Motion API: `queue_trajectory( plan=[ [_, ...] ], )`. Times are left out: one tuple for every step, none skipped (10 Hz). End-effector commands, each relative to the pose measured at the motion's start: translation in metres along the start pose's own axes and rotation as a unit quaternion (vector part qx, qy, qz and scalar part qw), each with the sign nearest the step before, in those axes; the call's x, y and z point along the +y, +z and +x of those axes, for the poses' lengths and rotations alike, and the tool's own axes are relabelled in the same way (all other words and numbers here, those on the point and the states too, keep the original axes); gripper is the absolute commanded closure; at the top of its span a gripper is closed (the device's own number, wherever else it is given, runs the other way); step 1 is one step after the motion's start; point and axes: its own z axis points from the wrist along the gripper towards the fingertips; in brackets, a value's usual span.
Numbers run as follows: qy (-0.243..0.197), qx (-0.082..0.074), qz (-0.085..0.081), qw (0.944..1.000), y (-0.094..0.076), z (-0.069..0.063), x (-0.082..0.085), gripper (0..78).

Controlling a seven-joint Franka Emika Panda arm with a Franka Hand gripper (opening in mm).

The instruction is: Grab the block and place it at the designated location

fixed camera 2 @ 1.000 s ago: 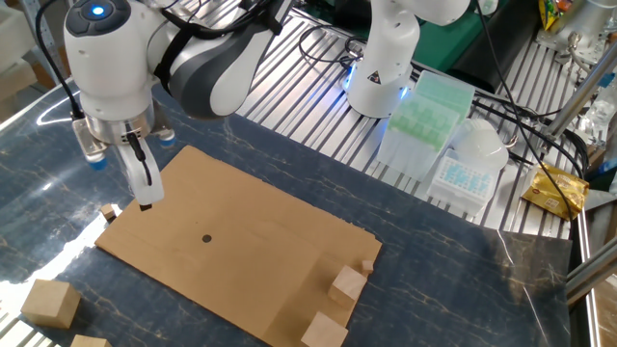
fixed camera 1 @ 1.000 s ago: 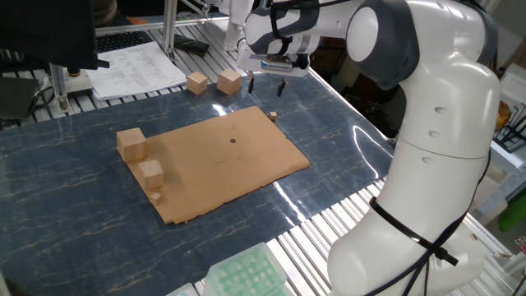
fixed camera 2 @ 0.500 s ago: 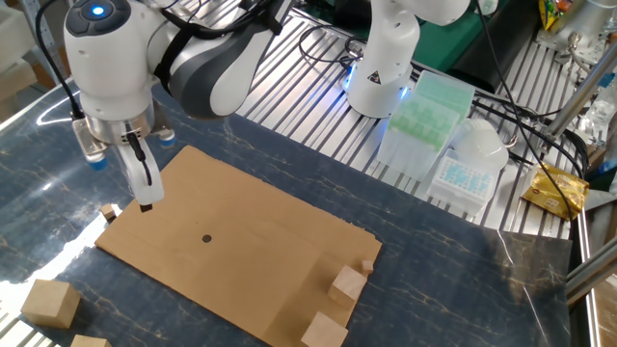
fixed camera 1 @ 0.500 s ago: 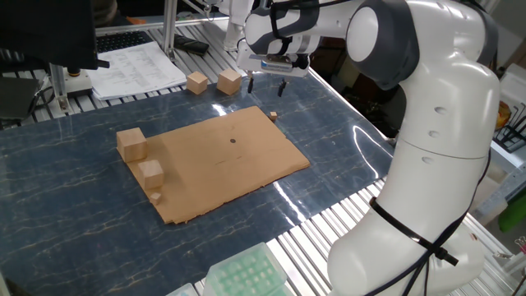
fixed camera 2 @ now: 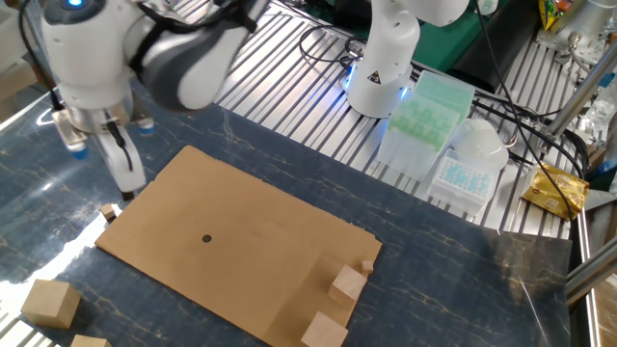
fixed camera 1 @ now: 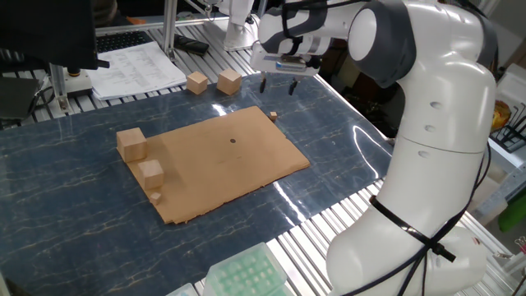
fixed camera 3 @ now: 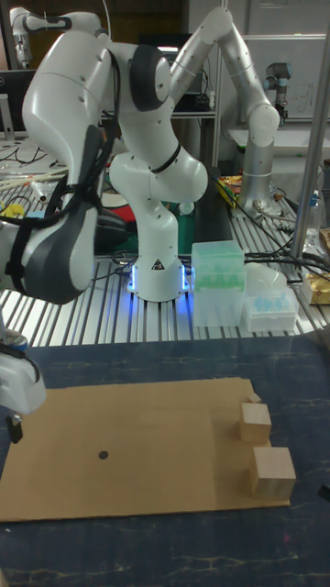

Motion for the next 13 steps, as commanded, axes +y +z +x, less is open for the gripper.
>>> queue_trajectory(
  plan=[
    [-0.06,-0.008,-0.009,0.9981,0.018,-0.034,-0.071,0.4],
    [-0.064,-0.008,-0.011,0.9978,0.02,-0.036,-0.074,0.4],
    [-0.065,-0.008,-0.012,0.9978,0.021,-0.037,-0.076,0.4],
    [-0.066,-0.008,-0.014,0.9977,0.023,-0.038,-0.077,0.4],
    [-0.063,-0.01,-0.021,0.9978,0.027,-0.038,-0.077,0.4],
    [-0.061,-0.014,-0.026,0.9977,0.032,-0.038,-0.077,0.4],
    [-0.059,-0.015,-0.028,0.9978,0.036,-0.038,-0.076,0.4],
    [-0.058,-0.015,-0.029,0.9978,0.036,-0.038,-0.076,0.4],
    [-0.055,-0.012,-0.035,0.9978,0.036,-0.038,-0.074,0.4],
    [-0.052,-0.012,-0.036,0.9979,0.037,-0.038,-0.072,0.4],
    [-0.05,-0.015,-0.038,0.9979,0.042,-0.038,-0.069,0.4],
    [-0.045,-0.02,-0.04,0.998,0.047,-0.038,-0.065,0.4],
    [-0.043,-0.022,-0.041,0.998,0.049,-0.038,-0.064,0.4]
  ],
)
